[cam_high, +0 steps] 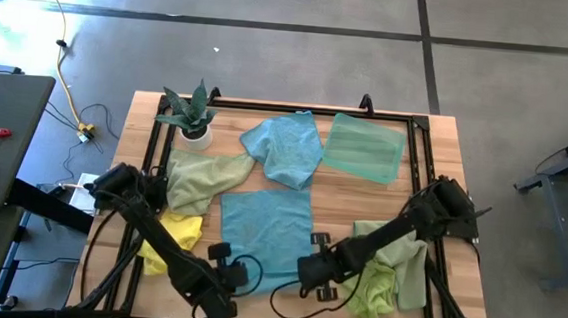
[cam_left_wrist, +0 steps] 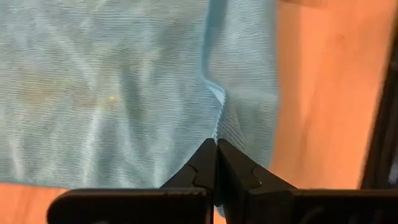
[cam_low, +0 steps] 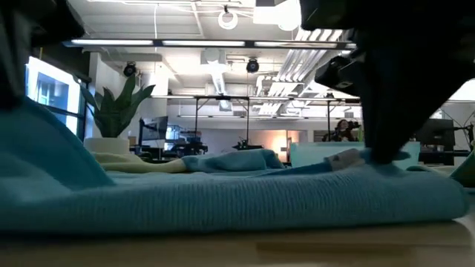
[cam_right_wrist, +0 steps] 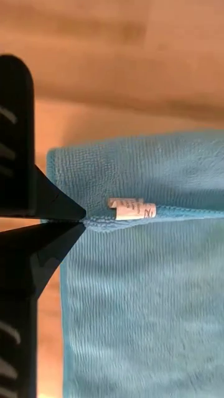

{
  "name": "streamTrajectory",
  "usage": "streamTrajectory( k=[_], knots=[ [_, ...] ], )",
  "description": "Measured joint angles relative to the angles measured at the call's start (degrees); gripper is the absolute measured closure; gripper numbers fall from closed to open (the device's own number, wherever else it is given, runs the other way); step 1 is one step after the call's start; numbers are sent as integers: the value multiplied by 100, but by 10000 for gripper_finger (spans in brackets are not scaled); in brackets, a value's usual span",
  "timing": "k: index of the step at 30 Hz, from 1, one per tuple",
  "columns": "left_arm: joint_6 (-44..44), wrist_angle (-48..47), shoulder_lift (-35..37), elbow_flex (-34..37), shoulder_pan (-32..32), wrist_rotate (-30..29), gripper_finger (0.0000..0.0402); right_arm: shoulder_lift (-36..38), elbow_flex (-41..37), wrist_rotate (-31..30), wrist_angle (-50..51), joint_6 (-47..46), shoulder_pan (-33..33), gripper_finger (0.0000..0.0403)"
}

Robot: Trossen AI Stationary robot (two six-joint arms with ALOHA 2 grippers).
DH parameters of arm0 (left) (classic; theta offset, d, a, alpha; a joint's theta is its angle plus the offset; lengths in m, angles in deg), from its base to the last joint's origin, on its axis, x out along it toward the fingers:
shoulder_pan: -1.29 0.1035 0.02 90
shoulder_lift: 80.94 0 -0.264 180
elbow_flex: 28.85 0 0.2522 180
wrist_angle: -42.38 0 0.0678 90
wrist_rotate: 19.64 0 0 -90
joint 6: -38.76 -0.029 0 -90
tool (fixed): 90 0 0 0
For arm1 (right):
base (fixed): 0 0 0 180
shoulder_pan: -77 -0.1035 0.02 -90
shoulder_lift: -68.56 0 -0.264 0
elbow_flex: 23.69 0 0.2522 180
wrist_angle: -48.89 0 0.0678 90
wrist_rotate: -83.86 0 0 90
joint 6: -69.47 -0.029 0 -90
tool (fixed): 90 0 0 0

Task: Fold microfiber towels
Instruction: Fold the bottom blue microfiber cloth

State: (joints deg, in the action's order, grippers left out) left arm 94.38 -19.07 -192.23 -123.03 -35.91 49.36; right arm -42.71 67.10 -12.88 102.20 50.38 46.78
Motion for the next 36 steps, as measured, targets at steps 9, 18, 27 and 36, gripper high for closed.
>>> streamTrajectory(
  k=[9, 18, 27, 36],
  knots=[
    [365, -707, 0, 93, 303, -216, 402, 4, 2, -159, 543, 897, 522, 403],
    [-137, -983, 398, 95, 937, -420, 402, 629, -205, 260, 424, 1927, 1258, 403],
    [-573, -1401, 517, 453, 1694, -501, 401, 1244, -1088, 705, -117, 2067, 2415, 403],
    [-892, -491, 1607, 1737, 2396, -494, 401, 1290, -1122, 1076, -941, 2263, 3160, 403]
  ],
)
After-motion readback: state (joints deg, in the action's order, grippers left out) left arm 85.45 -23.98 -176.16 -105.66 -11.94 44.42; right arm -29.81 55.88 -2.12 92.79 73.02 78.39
